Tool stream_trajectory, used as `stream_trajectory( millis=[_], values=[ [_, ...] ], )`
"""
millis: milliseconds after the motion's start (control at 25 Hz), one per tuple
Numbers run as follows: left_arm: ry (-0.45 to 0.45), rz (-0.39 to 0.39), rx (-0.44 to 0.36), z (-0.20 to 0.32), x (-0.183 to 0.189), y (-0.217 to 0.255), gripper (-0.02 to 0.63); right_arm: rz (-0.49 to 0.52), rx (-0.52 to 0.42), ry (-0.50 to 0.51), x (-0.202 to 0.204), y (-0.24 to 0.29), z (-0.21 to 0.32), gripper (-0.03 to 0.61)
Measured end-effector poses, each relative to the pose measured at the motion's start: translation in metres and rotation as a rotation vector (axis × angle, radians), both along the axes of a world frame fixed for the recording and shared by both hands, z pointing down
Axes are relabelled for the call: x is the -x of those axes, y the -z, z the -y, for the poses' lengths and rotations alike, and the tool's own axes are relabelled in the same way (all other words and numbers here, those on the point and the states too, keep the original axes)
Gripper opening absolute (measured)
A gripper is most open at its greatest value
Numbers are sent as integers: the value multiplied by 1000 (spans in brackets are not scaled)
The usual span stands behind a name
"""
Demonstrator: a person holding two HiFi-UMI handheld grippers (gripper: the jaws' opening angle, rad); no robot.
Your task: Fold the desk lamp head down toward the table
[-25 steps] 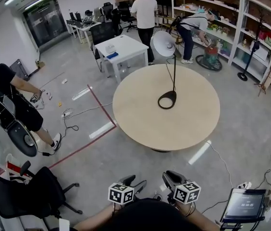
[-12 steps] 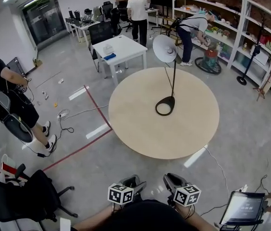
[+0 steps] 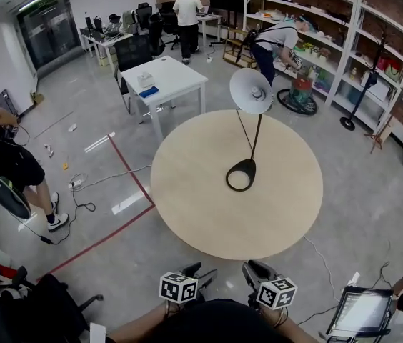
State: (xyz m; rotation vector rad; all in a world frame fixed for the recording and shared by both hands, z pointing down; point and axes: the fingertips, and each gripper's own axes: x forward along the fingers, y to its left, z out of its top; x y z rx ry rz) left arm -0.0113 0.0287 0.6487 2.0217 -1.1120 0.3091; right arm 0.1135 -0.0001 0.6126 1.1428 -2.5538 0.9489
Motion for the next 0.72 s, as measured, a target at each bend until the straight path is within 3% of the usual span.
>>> stream_trajectory(
  millis=[400,720],
  values=[
    [-29,-52,32,63,44,-8,296,-62,7,-14,48,0,57,87],
    [-96,-57,71,89,59,-20,296,-105,14,-11,75,-4,71,87]
  ],
)
